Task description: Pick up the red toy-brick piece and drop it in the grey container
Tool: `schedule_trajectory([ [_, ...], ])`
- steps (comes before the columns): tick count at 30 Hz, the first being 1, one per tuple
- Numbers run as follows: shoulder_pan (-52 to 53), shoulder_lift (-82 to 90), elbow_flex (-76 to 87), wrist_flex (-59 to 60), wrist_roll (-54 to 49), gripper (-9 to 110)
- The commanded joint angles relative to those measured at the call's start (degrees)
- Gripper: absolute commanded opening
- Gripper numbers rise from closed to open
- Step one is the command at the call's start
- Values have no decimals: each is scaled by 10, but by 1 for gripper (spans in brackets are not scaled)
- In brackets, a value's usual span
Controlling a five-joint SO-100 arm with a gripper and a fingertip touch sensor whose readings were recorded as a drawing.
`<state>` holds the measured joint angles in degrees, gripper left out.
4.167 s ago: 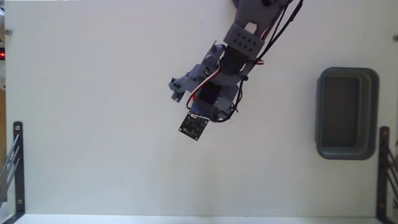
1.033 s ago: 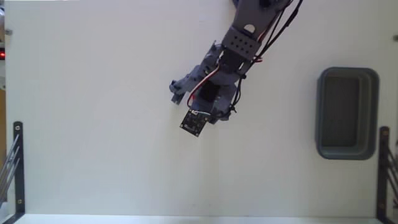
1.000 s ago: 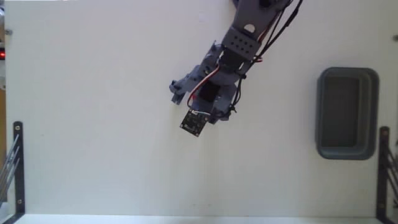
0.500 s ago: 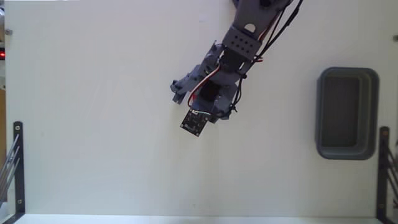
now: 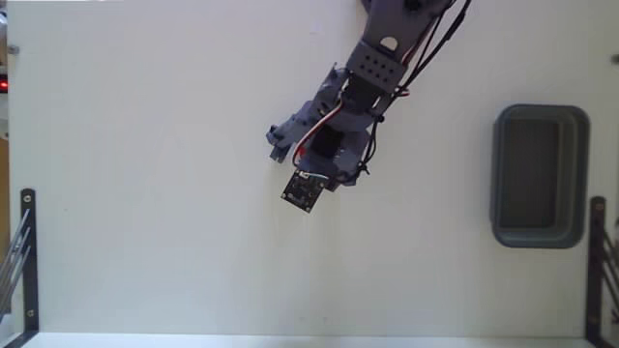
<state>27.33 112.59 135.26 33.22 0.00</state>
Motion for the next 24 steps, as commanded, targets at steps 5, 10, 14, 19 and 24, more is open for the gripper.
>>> schedule_trajectory([
  [5,7,14,-11,10,0,89],
  [10,7,14,-11,10,0,88],
  [14,7,14,-11,10,0,87],
  [19,7,14,-11,10,0,85],
  [24,7,14,-11,10,0,84],
])
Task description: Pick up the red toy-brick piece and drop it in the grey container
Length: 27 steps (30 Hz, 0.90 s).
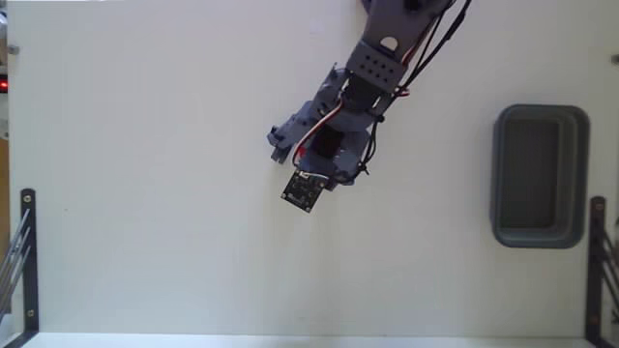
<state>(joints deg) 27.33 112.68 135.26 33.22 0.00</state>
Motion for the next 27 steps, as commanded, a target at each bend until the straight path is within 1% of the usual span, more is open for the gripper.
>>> schedule_trajectory([
  [1,7,14,-11,10,0,84],
  [27,7,14,-11,10,0,76],
])
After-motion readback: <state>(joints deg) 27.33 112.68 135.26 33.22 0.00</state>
